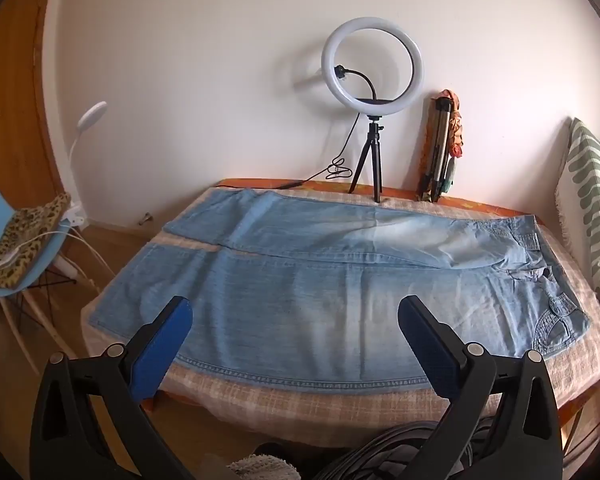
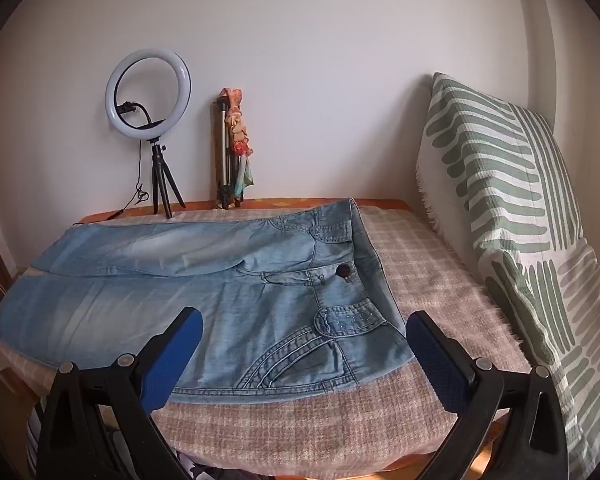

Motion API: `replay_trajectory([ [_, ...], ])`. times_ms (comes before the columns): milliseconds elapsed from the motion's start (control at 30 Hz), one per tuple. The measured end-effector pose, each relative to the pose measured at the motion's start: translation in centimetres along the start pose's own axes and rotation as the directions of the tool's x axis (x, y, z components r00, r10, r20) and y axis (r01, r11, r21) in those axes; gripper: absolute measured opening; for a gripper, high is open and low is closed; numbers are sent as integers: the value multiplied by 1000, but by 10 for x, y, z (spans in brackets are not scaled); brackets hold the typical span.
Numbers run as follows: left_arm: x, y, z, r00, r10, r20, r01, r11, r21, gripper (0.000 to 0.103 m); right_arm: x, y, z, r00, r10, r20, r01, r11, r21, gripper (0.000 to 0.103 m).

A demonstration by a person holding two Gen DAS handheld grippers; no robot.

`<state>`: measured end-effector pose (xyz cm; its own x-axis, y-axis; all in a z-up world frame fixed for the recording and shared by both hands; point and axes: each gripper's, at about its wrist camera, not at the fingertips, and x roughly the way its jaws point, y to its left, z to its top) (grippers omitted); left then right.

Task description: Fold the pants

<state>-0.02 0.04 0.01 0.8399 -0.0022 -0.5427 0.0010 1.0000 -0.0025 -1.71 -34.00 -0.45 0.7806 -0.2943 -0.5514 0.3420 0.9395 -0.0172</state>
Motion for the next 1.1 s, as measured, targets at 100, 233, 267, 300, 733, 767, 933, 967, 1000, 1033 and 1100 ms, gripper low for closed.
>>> replay_trajectory([
  [100,-2,0,0,1000,3,15,-3,1000,14,102,-2,0,0,1000,3,20,-3,1000,4,103],
  [233,-6,0,-3,1000,4,28,-4,1000,28,102,-3,-1,0,1000,5,15,-5,1000,9,103],
  [267,-5,0,-4,1000,5,28,-6,1000,30,102,-3,-2,0,1000,5,15,-5,1000,11,103],
  [300,-2,-1,0,1000,10,15,-11,999,34,102,-3,-2,0,1000,3,14,-3,1000,12,103],
  [733,-8,-3,2,999,19,28,-19,999,27,102,-5,2,-1,1000,-4,16,4,1000,-10,103],
  [767,-8,-4,2,999,20,29,-20,999,26,102,-5,2,-2,1000,-4,17,4,1000,-10,103],
  [933,-8,-4,2,1000,10,25,-11,1000,22,102,-5,3,-2,1000,-6,18,7,1000,-11,103],
  [967,-9,-3,3,1000,9,24,-9,1000,18,102,-6,3,-2,1000,-7,19,7,1000,-11,103],
  [1000,-9,-3,3,1000,10,25,-11,1000,16,102,-6,3,-2,1000,-7,19,7,1000,-11,103],
  [1033,-9,-3,3,1000,12,26,-12,1000,16,102,-6,3,-1,1000,-7,19,7,1000,-11,103],
  [1100,-10,-3,4,1000,14,27,-15,1000,18,102,-6,3,-1,1000,-8,20,8,1000,-11,103],
])
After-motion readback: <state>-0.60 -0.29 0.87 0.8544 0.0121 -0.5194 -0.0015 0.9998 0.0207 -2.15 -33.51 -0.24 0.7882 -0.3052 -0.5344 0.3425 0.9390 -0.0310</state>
